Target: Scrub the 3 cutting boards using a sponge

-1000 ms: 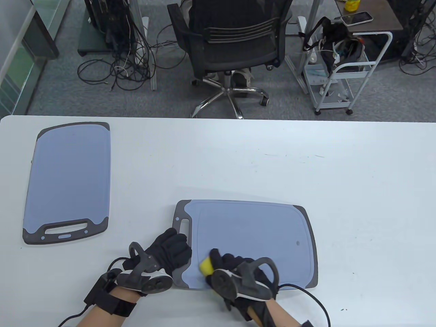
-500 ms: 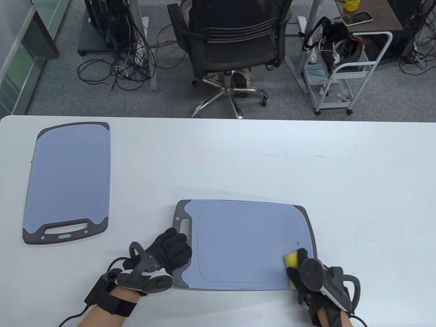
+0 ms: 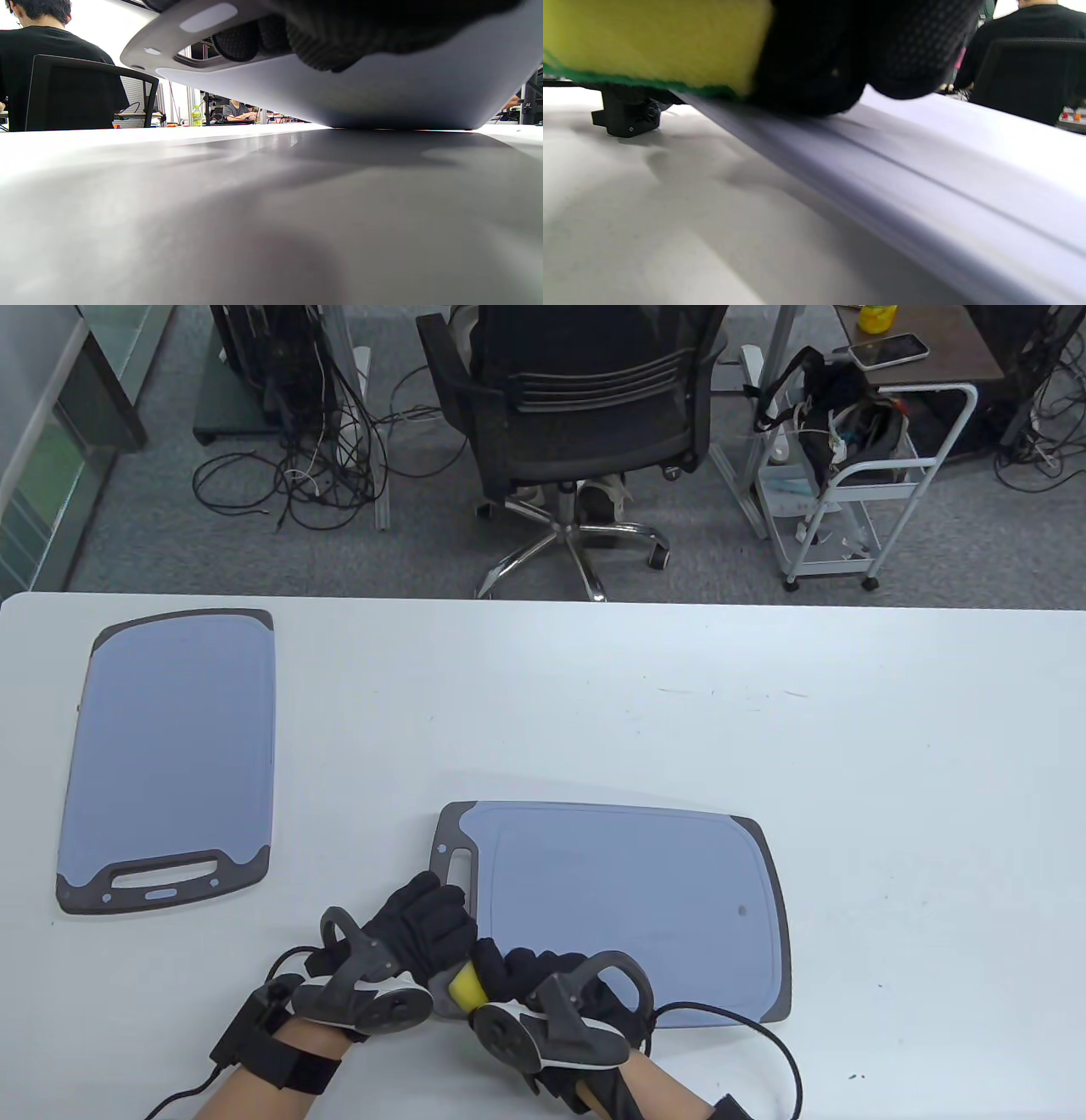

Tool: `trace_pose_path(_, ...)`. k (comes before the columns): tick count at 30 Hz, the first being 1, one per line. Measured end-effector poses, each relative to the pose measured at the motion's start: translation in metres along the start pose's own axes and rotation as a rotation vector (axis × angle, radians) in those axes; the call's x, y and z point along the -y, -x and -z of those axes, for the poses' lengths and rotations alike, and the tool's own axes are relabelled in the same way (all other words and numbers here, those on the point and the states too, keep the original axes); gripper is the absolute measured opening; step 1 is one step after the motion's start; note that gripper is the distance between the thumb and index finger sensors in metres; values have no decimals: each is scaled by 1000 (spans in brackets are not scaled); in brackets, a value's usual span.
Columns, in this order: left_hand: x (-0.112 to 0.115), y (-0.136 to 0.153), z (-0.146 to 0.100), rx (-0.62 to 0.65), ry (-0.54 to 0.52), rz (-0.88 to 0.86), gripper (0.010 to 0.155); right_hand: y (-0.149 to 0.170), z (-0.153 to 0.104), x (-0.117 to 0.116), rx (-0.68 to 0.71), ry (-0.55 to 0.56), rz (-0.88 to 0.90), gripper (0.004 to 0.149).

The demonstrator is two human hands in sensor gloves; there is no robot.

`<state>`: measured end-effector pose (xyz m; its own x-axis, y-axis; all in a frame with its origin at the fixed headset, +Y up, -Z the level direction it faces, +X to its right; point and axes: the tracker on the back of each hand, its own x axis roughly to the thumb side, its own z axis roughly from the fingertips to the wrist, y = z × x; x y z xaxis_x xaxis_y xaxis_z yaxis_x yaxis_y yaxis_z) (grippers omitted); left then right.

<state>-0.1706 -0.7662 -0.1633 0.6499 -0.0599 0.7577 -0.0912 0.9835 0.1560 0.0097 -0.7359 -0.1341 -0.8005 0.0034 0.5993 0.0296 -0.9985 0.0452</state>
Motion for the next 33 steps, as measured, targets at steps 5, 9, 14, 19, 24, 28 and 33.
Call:
trace_pose_path(5, 1, 1, 2, -12, 20, 3, 42, 110, -61, -22, -364, -46, 61, 71)
trace_pose_path(9, 1, 1, 4, -19, 29, 2, 42, 189, -119, -38, -690, -79, 93, 71)
trace_pose_path(14, 2, 3, 6, -29, 43, 4, 42, 182, -112, -38, -668, -82, 64, 72)
trace_pose_path(19, 3, 4, 8, -41, 57, 10, 41, 58, -27, -14, -217, -11, 93, 74)
trace_pose_path(24, 3, 10, 7, -74, 52, 14, 41, -30, 17, 0, 8, 48, -52, 75)
trace_pose_path(28, 3, 14, 5, -88, 57, 16, 41, -8, 5, -8, -30, 70, -32, 74)
trace_pose_path(33, 3, 16, 7, -102, 71, 15, 41, 82, -56, -25, -243, 11, -18, 73)
